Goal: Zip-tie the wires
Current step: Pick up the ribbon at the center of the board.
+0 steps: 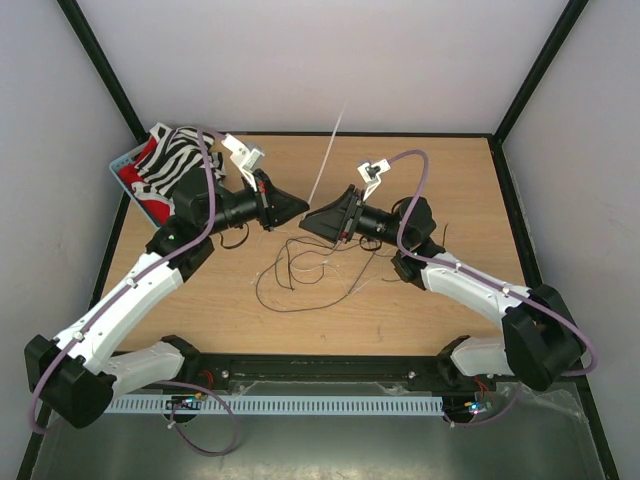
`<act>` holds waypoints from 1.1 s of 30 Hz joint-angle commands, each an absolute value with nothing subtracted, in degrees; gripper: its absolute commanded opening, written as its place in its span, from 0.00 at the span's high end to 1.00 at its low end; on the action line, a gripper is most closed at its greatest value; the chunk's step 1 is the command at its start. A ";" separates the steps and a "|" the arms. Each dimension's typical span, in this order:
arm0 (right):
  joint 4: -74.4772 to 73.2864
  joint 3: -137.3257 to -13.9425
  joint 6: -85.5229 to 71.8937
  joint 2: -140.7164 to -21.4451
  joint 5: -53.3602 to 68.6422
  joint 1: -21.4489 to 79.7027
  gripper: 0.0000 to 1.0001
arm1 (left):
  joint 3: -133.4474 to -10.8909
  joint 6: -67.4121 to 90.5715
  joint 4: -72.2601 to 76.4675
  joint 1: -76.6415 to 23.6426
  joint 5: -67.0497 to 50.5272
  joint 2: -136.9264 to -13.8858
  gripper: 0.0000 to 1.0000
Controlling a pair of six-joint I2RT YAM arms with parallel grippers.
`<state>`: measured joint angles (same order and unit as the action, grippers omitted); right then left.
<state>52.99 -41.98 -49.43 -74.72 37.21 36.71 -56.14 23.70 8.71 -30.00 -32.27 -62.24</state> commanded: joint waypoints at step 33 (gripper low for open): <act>38.26 -47.05 -30.40 -68.22 32.92 37.44 1.00 | -51.36 28.80 8.89 -19.78 -40.50 -50.67 0.22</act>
